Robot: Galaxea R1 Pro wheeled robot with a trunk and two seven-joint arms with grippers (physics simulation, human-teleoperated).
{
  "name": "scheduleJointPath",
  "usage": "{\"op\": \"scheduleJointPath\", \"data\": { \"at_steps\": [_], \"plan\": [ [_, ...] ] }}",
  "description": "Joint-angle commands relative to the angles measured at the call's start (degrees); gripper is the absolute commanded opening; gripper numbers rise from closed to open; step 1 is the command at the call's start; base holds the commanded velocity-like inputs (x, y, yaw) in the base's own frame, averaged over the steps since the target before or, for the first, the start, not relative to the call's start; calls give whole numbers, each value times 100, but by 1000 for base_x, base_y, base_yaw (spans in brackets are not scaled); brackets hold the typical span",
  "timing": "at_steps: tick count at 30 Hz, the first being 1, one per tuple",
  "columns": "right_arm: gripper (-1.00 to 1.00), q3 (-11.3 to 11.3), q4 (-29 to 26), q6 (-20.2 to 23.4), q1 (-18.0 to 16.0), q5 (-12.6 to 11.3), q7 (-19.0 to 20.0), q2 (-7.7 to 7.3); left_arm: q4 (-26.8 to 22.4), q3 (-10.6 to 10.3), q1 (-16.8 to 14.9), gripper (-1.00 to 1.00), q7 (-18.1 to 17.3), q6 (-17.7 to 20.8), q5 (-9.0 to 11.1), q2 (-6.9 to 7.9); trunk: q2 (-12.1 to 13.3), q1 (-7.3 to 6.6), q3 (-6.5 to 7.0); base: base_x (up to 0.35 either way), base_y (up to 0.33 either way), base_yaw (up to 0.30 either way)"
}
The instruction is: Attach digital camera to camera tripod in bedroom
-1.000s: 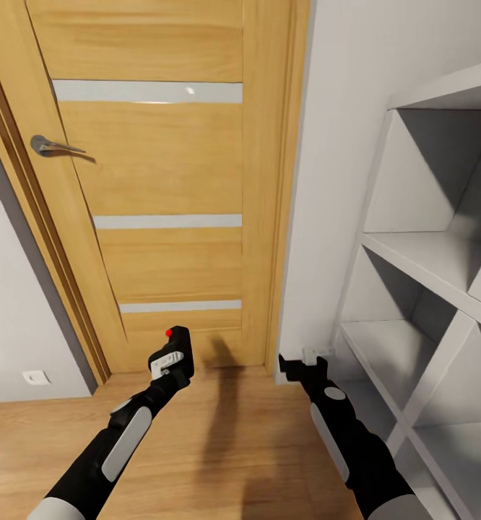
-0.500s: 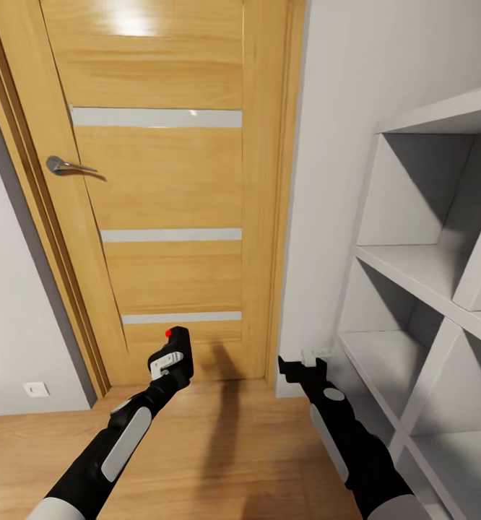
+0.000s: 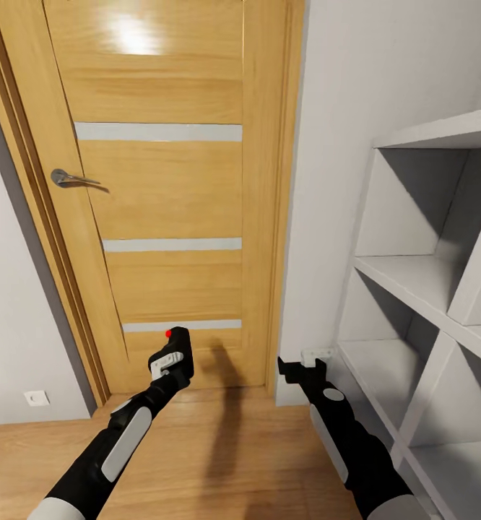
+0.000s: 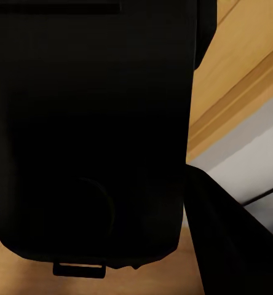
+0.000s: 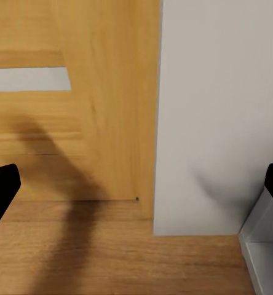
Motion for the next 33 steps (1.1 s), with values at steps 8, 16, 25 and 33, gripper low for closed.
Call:
{"op": "scheduleJointPath", "data": {
  "at_steps": [8, 16, 25, 33],
  "plan": [
    [100, 15, -8, -9, -1, -61, -53, 6, -10, -17, -3, -100, 38, 15, 47, 6, 319, -177, 138, 0, 0, 0],
    [100, 15, 6, -12, -2, -61, -51, 7, 5, -17, -3, -100, 42, 19, 54, 6, 640, -353, 281, 0, 0, 0],
    [100, 15, 183, -21, -4, -52, -66, 7, 40, -17, -3, -100, 43, 16, 65, -2, 1001, -551, 443, 0, 0, 0],
    [100, 15, 185, -21, -4, -52, -53, 1, 51, -17, -3, -100, 42, 9, 50, 3, 1322, -727, 587, 0, 0, 0]
  ]
}}
